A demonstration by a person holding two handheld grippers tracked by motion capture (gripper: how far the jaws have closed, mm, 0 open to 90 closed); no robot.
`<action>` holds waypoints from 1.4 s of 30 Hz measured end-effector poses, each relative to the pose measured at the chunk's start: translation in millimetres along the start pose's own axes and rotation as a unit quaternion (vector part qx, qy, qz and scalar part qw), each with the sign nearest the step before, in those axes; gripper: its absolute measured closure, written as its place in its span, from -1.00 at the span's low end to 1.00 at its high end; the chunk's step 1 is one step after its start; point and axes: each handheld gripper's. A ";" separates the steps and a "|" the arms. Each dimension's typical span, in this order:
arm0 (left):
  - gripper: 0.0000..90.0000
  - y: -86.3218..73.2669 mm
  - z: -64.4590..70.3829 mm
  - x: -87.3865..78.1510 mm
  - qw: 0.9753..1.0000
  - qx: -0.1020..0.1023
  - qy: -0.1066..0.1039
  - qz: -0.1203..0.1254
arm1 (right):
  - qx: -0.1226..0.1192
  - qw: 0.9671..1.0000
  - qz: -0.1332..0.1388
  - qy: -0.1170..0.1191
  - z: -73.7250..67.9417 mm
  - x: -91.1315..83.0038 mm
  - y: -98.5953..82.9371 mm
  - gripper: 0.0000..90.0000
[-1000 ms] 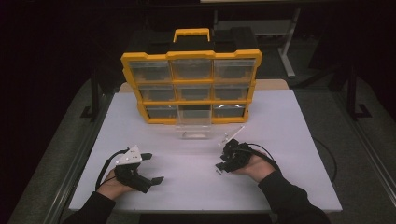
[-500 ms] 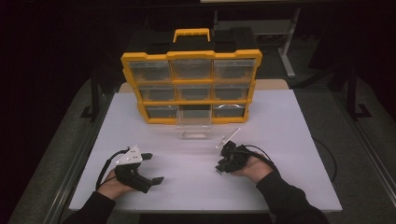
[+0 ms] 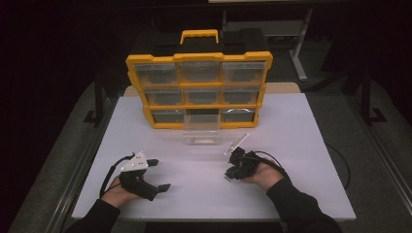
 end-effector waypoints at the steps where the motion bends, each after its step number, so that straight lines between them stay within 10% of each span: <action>1: -0.99 0.0 0.1 0.0 1.000 0.000 0.000 0.000 | 0.000 1.000 0.000 0.000 0.0 0.0 0.0 0.81; 42: -0.99 0.1 -0.6 0.0 1.000 0.000 0.000 0.001 | 0.010 1.000 0.015 -0.007 10.6 -20.9 6.7 0.90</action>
Point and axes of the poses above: each handheld gripper's, and its own axes: x roughly forward along the jaws, y roughly out of its top, z roughly to its right, and after that the axes turned 6 degrees about -z, right-handed
